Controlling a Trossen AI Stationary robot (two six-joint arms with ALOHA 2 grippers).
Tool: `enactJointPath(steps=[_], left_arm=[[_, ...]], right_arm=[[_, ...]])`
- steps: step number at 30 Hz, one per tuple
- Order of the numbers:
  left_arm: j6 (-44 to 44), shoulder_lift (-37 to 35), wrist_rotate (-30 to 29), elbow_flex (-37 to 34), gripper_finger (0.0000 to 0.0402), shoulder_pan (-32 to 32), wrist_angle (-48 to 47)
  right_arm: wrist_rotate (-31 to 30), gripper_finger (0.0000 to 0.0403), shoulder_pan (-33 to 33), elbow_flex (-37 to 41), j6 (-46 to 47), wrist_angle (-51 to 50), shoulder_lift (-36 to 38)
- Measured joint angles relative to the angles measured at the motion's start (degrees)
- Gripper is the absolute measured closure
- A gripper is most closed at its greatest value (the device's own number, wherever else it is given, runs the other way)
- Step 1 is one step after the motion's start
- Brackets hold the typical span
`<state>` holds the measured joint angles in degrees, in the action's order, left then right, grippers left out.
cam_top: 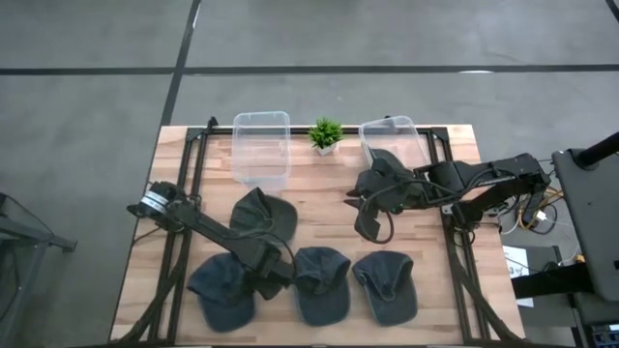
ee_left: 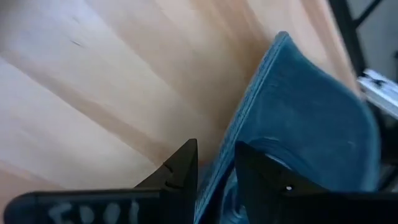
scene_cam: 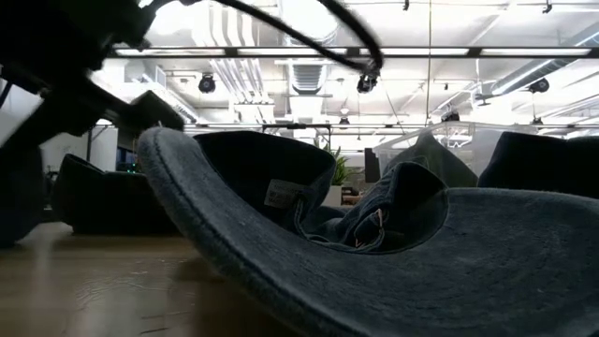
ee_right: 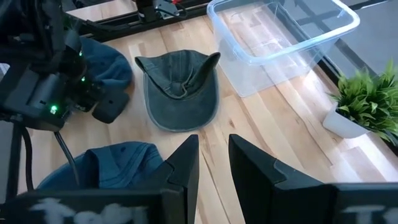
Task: Pick & Place hat
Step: Put the left blue cap into the left transparent bin
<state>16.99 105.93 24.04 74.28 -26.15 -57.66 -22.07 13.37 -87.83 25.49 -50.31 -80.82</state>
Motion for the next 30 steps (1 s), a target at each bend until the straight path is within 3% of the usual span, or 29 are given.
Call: enactJointPath(steps=[8,14,20,30], left_arm=[[-1.0,-0.1,3.3,0.0,0.0307,0.0,-2.8],[-1.7,-0.1,3.7,0.0,0.0386,-0.1,-2.9],[-4.1,-0.7,3.3,0.6,0.0393,0.4,-4.0],[-10.3,-6.0,-3.5,6.8,0.0394,5.2,-10.5]], right_arm=[[-0.7,0.0321,0.0,0.0,-0.2,0.0,0.0],[-1.8,0.0321,0.0,0.0,-0.6,0.0,0.0],[-2.2,0.0321,0.0,0.0,-0.6,0.0,0.0],[-2.7,0.0321,0.0,0.0,-2.4,0.0,0.0]])
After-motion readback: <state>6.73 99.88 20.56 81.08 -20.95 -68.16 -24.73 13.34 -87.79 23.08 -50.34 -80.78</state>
